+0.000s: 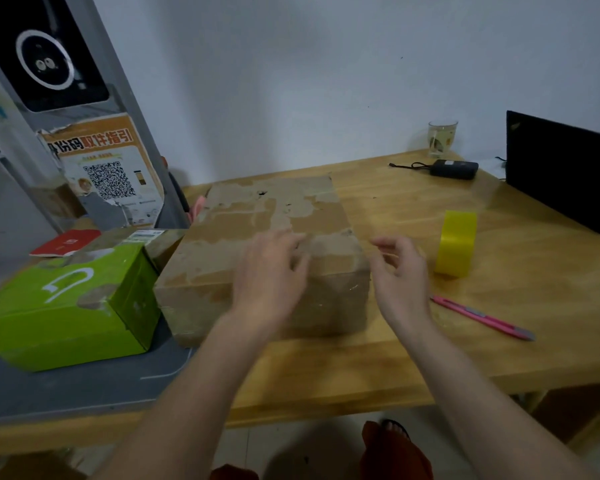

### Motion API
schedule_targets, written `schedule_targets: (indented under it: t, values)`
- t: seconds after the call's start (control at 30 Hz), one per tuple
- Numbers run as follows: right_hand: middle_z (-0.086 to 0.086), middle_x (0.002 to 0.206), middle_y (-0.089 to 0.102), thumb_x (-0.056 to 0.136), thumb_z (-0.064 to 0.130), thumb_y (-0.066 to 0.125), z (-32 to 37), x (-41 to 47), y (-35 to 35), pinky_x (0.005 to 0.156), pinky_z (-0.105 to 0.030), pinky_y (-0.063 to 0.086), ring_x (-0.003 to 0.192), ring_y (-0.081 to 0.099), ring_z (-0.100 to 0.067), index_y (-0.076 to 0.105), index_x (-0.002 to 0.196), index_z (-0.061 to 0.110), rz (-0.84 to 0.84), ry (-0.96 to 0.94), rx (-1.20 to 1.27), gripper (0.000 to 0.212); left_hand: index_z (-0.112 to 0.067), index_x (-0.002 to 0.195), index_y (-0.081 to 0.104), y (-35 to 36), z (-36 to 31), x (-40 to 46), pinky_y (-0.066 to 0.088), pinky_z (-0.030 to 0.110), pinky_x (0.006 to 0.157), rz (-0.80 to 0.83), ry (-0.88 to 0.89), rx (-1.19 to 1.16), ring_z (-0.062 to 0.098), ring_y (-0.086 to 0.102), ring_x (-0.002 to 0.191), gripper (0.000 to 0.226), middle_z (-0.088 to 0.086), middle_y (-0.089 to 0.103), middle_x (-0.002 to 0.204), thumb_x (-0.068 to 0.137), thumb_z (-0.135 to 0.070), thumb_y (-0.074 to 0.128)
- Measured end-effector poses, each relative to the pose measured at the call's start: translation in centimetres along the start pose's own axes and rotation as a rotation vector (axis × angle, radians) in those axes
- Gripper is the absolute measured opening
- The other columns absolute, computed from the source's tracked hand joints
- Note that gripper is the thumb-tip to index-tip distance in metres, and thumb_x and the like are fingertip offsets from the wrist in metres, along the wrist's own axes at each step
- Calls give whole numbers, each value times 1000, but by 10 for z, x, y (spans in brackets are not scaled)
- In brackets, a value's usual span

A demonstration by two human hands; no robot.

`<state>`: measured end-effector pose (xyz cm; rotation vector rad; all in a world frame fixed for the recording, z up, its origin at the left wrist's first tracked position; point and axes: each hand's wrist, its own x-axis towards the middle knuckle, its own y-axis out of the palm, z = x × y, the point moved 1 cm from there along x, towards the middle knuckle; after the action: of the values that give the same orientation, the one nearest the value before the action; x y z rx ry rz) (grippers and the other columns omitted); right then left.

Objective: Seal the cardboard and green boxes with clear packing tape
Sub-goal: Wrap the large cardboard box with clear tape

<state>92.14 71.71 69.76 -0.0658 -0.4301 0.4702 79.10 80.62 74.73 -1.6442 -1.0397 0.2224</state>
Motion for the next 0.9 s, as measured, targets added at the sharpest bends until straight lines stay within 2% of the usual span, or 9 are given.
schedule_targets:
  t: [0.1, 0.2, 0.3, 0.37, 0.43, 0.5, 0.63, 0.7, 0.9]
  values:
    - [9, 104, 57, 95, 14, 55, 18, 6, 12, 91, -27, 46, 106, 53, -9, 57, 100, 27, 92, -128, -89, 14, -26, 126, 62, -23, 28, 31, 42, 36, 102, 143, -173, 7, 16, 51, 120, 38, -5, 58, 132, 90, -38, 66]
    - [15, 101, 52, 96, 19, 54, 35, 16, 29, 92, -25, 44, 106, 49, -5, 56, 101, 27, 290, -170, -203, 10, -23, 108, 73, -32, 37, 51, 46, 29, 93, 274, -166, -42, 12, 57, 102, 28, -5, 68, 117, 84, -37, 74]
    - [12, 105, 51, 98, 23, 52, 45, 24, 43, 95, -30, 46, 109, 50, -9, 59, 111, 21, 430, -184, -324, 14, -23, 96, 78, -37, 37, 62, 31, 20, 87, 286, -111, 15, 9, 58, 98, 18, -8, 71, 103, 84, -37, 74]
    - [10, 106, 51, 99, 23, 51, 46, 28, 47, 94, -31, 47, 109, 52, -11, 59, 114, 20, 454, -163, -393, 17, -23, 94, 79, -36, 40, 65, 27, 20, 90, 272, -75, 73, 9, 59, 99, 19, -9, 72, 99, 85, -38, 72]
    - [10, 103, 50, 100, 20, 48, 44, 31, 49, 93, -27, 44, 108, 51, -12, 60, 113, 20, 442, -166, -474, 17, -22, 91, 80, -30, 44, 66, 41, 26, 94, 247, -22, 101, 12, 62, 96, 18, -7, 73, 95, 85, -38, 72]
    - [7, 106, 50, 100, 16, 44, 41, 37, 51, 90, -21, 35, 111, 47, -13, 62, 109, 19, 460, -191, -575, 20, -23, 90, 80, -25, 48, 67, 49, 29, 88, 226, 23, 87, 12, 63, 91, 16, -7, 73, 92, 85, -37, 73]
    - [-2, 112, 51, 100, 11, 40, 40, 47, 58, 88, -20, 29, 113, 44, -18, 67, 103, 17, 494, -194, -645, 29, -25, 85, 78, -27, 57, 72, 43, 16, 73, 283, 32, -100, 2, 57, 83, 7, -12, 70, 89, 82, -31, 77]
    - [-3, 111, 50, 100, 9, 39, 40, 49, 61, 89, -23, 32, 113, 44, -20, 68, 105, 18, 484, -212, -667, 31, -29, 81, 75, -29, 60, 73, 43, 17, 76, 346, 27, -170, 2, 56, 86, 4, -16, 67, 89, 80, -31, 78]
    - [4, 107, 44, 98, 7, 41, 36, 48, 58, 101, -25, 31, 115, 39, -15, 65, 123, 28, 569, -209, -610, 40, -26, 109, 70, -24, 67, 75, 45, 14, 75, 373, 6, -266, 0, 58, 86, 36, -16, 65, 93, 75, -33, 82]
